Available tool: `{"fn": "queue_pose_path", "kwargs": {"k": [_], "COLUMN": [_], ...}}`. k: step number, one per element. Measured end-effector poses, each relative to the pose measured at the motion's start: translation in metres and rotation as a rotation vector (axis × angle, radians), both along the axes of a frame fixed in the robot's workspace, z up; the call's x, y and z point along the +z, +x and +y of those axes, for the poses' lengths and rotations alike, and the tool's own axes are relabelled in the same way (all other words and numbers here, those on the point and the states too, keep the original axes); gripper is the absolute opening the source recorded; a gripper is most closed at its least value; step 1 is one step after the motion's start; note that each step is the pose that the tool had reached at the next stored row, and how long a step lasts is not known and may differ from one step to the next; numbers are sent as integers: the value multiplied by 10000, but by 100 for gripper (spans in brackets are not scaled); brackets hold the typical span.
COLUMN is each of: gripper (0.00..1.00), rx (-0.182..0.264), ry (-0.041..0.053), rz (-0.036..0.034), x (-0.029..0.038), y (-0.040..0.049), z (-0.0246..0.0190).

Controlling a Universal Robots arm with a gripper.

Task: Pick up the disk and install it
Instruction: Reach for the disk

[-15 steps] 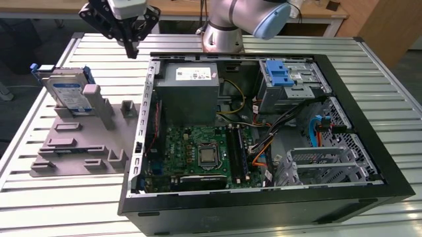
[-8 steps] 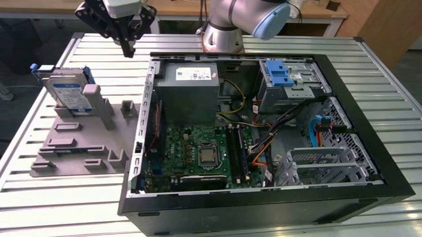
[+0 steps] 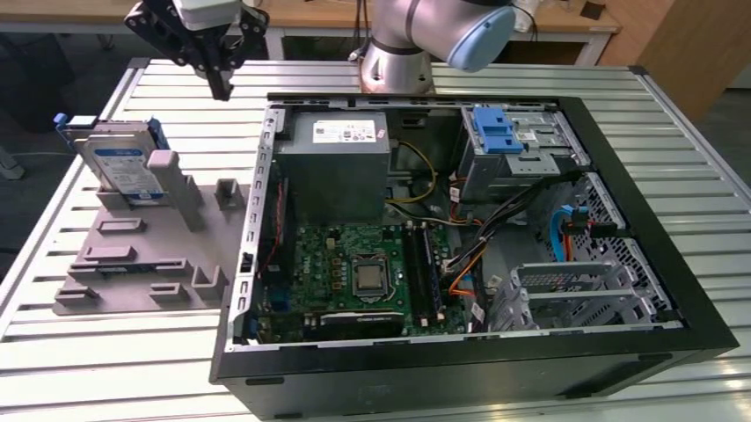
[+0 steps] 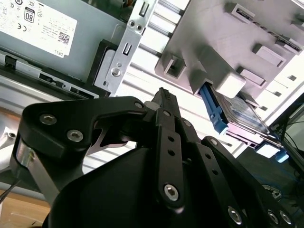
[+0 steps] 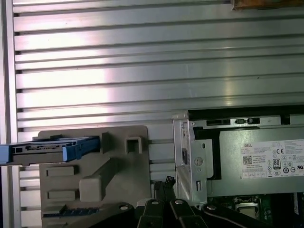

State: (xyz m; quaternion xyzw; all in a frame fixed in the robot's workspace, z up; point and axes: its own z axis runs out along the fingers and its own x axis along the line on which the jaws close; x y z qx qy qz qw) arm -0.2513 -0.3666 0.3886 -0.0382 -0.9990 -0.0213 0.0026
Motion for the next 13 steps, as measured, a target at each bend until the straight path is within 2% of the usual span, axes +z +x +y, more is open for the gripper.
{"fn": "queue_pose_path", "kwargs": {"k": [13], "gripper": [11], "rx": [0], "ry": [-1], "rz": [29], "x": [-20], "y": [-172], "z": [52]}}
